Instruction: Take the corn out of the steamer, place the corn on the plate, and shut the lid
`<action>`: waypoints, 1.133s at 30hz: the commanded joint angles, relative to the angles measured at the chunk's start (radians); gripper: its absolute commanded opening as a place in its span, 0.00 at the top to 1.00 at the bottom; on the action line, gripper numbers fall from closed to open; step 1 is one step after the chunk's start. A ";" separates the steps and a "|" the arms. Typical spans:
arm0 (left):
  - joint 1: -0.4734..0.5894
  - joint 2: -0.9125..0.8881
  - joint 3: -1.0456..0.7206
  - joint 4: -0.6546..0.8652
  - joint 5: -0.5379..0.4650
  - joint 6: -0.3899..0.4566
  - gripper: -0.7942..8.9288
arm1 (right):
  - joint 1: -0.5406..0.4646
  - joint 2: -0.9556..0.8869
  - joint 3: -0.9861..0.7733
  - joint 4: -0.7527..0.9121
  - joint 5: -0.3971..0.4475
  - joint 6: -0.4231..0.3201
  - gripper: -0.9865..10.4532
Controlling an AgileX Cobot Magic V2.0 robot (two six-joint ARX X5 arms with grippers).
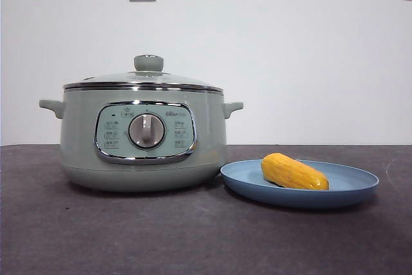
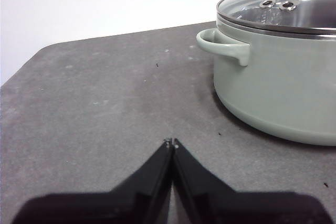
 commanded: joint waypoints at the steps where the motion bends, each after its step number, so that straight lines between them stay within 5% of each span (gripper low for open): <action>1: 0.004 -0.002 -0.014 0.003 0.000 -0.005 0.92 | -0.001 -0.049 -0.082 0.011 0.015 0.004 0.91; 34: 0.004 -0.002 -0.014 0.003 0.000 -0.005 0.92 | 0.001 -0.222 -0.253 -0.037 0.026 0.044 0.91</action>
